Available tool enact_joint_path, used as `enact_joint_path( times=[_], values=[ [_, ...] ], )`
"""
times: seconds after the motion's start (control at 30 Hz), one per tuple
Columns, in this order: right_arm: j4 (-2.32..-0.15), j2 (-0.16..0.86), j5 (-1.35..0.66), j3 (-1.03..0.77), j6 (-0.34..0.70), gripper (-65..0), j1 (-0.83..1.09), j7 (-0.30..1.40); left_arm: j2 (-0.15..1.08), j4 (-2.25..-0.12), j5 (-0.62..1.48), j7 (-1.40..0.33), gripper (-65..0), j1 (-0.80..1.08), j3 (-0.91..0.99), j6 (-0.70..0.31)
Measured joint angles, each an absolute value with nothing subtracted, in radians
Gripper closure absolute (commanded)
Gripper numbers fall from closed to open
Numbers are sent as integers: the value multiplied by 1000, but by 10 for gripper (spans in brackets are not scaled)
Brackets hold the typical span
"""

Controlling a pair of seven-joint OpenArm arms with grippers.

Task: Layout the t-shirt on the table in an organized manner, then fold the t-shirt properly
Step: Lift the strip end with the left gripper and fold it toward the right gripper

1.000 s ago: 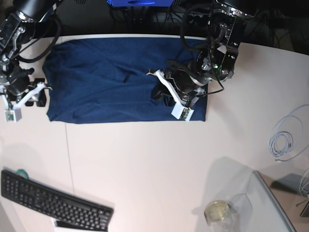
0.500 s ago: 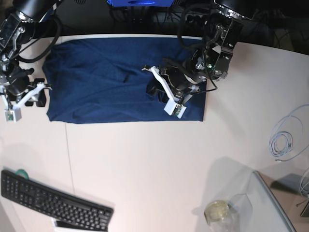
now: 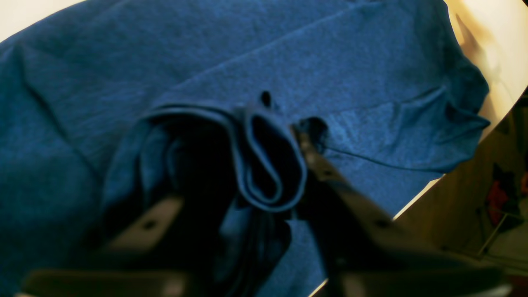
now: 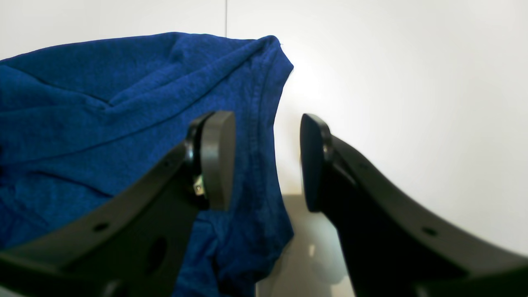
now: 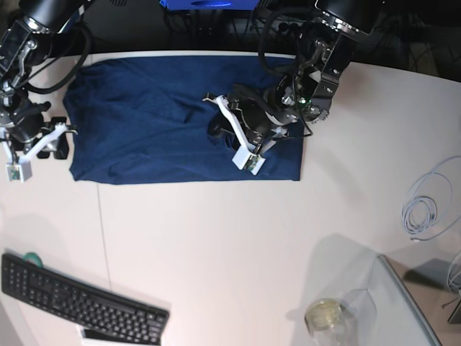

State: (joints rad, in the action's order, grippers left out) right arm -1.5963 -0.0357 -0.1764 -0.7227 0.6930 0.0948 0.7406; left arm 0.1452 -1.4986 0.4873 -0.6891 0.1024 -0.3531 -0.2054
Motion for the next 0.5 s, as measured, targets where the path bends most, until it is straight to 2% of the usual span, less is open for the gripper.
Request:
enact_joint_path(
  times=[0.2, 0.33, 0.5],
  values=[
    [-1597, -36, -176, -723, 693, -245, 95, 740, 143, -1499, 493, -690, -290, 69, -427, -206],
    [-1597, -36, -176, -723, 693, -245, 95, 740, 147, -1501, 495, -692, -380, 55, -460, -133],
    [-1597, -36, -176, -723, 693, -245, 95, 740, 150, -1501, 498, -689, -395, 14, -553, -131]
  ],
)
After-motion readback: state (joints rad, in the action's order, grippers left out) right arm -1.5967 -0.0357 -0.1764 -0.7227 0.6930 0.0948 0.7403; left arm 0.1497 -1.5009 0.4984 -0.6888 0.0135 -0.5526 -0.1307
